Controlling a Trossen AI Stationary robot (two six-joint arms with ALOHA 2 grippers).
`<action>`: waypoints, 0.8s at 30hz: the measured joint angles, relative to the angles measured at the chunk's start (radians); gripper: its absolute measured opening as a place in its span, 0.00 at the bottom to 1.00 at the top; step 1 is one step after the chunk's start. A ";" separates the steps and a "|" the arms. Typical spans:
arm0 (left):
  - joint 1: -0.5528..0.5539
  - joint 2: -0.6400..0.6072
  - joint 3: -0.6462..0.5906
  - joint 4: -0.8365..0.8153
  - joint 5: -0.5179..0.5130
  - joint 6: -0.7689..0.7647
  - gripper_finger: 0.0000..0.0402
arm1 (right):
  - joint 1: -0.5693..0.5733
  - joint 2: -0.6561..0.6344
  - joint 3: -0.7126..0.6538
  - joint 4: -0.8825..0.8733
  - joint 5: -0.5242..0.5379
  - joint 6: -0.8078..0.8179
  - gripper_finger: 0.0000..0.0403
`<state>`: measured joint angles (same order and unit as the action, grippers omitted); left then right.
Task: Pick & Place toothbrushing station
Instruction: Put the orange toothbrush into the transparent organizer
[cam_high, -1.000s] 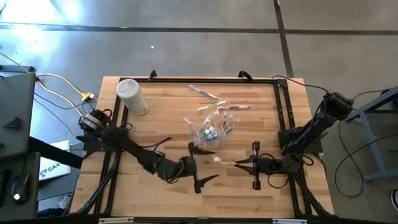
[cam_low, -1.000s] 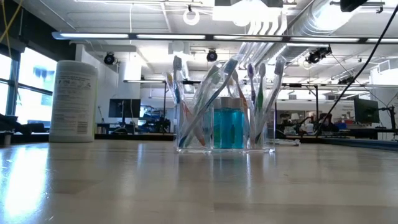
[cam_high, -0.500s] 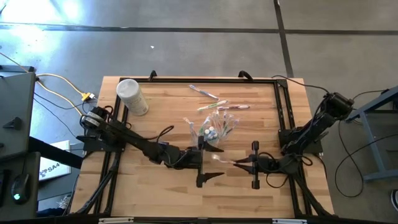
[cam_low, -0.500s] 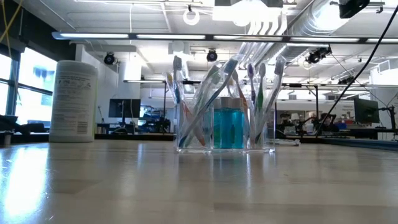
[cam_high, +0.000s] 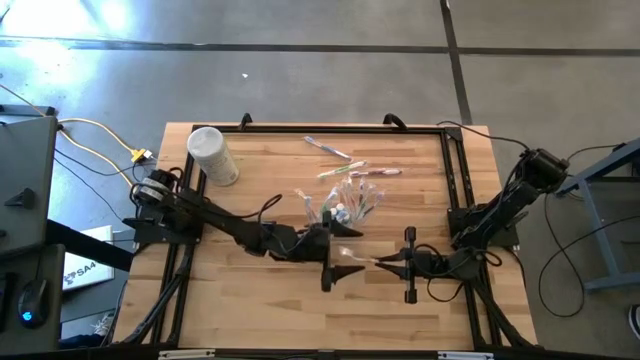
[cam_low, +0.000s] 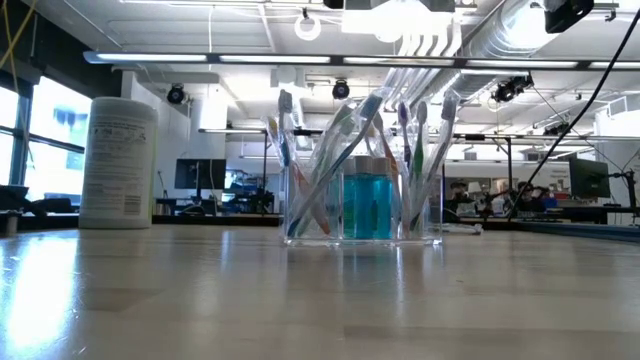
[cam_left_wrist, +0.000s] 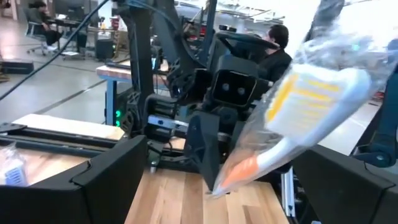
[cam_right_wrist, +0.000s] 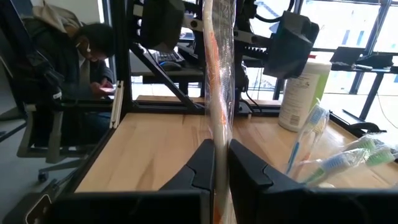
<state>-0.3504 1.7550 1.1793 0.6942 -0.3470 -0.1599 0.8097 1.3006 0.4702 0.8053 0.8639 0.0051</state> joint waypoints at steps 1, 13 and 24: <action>-0.001 0.000 0.000 0.004 0.001 0.004 0.96 | 0.000 0.000 0.000 -0.005 0.000 0.001 0.04; -0.002 0.042 0.000 0.048 -0.005 0.025 0.62 | -0.001 0.000 0.000 -0.019 0.000 0.000 0.04; -0.004 0.065 0.000 0.091 0.003 0.076 0.10 | -0.006 0.000 0.000 -0.058 0.007 0.033 0.04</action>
<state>-0.3545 1.8202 1.1793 0.7849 -0.3438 -0.0842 0.8033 1.3006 0.4702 0.7468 0.8709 0.0379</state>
